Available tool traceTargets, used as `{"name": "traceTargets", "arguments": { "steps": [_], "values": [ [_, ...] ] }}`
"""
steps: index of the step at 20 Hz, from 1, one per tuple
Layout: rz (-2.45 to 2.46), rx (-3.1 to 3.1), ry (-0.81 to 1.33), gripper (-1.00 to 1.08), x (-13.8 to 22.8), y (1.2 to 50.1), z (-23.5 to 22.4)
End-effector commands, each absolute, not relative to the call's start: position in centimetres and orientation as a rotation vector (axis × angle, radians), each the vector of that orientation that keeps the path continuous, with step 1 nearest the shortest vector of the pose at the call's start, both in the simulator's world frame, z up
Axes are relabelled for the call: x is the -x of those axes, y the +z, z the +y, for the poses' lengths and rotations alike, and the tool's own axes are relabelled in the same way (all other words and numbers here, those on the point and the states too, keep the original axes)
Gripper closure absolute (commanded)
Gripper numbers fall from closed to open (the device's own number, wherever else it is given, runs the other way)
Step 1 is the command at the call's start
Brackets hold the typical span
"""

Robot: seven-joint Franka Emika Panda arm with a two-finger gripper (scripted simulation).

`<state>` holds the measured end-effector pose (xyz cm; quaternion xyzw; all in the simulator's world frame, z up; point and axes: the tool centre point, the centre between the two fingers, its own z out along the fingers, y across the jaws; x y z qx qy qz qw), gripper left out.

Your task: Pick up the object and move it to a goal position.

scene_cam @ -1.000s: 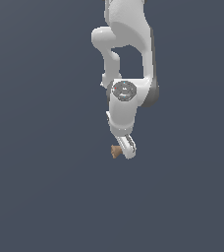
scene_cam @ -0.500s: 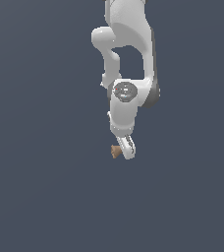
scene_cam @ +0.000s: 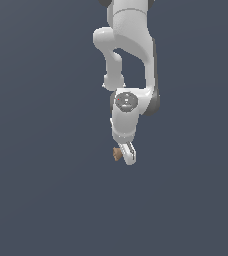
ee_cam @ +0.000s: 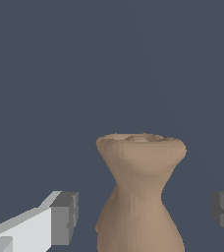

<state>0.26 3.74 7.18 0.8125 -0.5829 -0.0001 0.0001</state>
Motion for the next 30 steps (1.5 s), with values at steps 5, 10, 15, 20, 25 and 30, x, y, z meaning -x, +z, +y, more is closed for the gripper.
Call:
{"name": "traceTargets", "arguments": {
  "steps": [5,10,15,20,25,30],
  "values": [
    [-1.833,-2.551,0.000,-0.92,-0.3,5.4,3.8],
    [-1.833,-2.551,0.000,1.08,-0.3,5.4,3.8],
    [-1.833,-2.551,0.000,1.08,-0.3,5.4,3.8],
    [-1.833,-2.552,0.000,1.08,-0.3,5.6,3.5],
    [-1.834,-2.552,0.000,1.08,0.0,7.0,1.8],
    [-1.834,-2.552,-0.001,1.08,0.5,9.9,-1.5]
  ]
}}
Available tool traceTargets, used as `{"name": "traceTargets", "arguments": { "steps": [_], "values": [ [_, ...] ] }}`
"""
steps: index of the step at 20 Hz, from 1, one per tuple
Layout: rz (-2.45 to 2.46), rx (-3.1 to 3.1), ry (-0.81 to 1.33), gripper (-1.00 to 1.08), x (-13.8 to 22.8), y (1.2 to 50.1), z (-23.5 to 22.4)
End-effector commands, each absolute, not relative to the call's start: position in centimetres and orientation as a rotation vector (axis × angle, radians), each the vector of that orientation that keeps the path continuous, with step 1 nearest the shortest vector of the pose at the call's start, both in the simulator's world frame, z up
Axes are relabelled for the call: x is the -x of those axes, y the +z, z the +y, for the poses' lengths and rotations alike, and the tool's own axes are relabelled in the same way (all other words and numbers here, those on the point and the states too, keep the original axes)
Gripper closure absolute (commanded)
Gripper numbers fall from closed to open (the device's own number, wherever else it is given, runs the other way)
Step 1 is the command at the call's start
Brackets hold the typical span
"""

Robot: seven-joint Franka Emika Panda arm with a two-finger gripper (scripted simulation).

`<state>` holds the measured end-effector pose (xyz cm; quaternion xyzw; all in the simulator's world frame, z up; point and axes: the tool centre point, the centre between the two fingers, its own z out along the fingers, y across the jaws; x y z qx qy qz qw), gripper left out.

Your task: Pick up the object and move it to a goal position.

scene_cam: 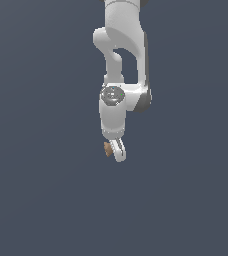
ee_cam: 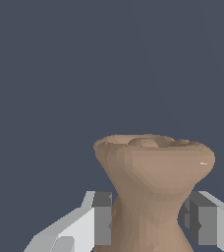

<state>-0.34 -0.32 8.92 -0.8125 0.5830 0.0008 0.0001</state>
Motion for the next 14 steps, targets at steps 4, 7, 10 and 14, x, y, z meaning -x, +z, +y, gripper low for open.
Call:
{"name": "traceTargets", "arguments": {
  "steps": [4,7,10,14],
  "values": [
    [1.833,2.550,0.001,1.08,1.0,13.2,-5.2],
    [1.833,2.549,0.002,1.08,1.3,15.4,-7.8],
    [1.833,2.550,0.001,1.08,1.5,17.3,-10.0],
    [1.833,2.550,0.001,1.08,1.7,19.1,-12.1]
  ]
}}
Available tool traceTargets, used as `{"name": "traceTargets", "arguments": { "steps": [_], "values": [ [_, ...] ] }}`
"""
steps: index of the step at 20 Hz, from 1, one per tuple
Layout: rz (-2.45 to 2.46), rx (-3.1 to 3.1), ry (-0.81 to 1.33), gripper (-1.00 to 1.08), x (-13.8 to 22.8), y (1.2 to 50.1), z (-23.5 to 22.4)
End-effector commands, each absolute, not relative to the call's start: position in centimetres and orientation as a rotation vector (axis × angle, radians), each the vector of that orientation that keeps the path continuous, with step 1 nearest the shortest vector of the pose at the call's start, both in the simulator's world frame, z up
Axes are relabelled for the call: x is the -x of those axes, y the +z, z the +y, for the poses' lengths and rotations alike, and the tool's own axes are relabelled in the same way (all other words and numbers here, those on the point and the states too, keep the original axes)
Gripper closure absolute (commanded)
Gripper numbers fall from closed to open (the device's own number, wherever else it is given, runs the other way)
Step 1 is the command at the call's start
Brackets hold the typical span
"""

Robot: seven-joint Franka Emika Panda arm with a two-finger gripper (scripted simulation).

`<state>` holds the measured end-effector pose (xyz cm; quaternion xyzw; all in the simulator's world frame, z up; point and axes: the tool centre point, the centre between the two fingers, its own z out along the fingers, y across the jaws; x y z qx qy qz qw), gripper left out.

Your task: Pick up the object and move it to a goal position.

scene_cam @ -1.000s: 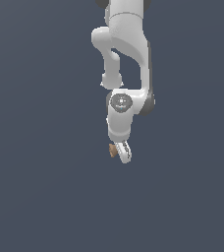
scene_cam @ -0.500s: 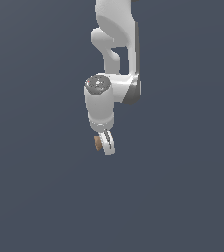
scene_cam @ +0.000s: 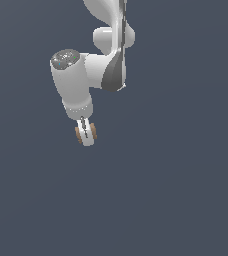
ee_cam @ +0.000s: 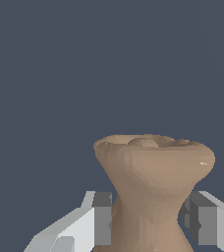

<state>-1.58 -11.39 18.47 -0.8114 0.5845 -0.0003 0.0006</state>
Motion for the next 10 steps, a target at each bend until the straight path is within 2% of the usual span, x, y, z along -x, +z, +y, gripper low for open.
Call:
{"name": "traceTargets", "arguments": {
  "steps": [1,10],
  "values": [
    [1.833,2.551,0.000,1.08,1.68,19.36,-12.35],
    [1.833,2.552,0.000,1.08,1.50,19.45,-12.46]
  ]
}}
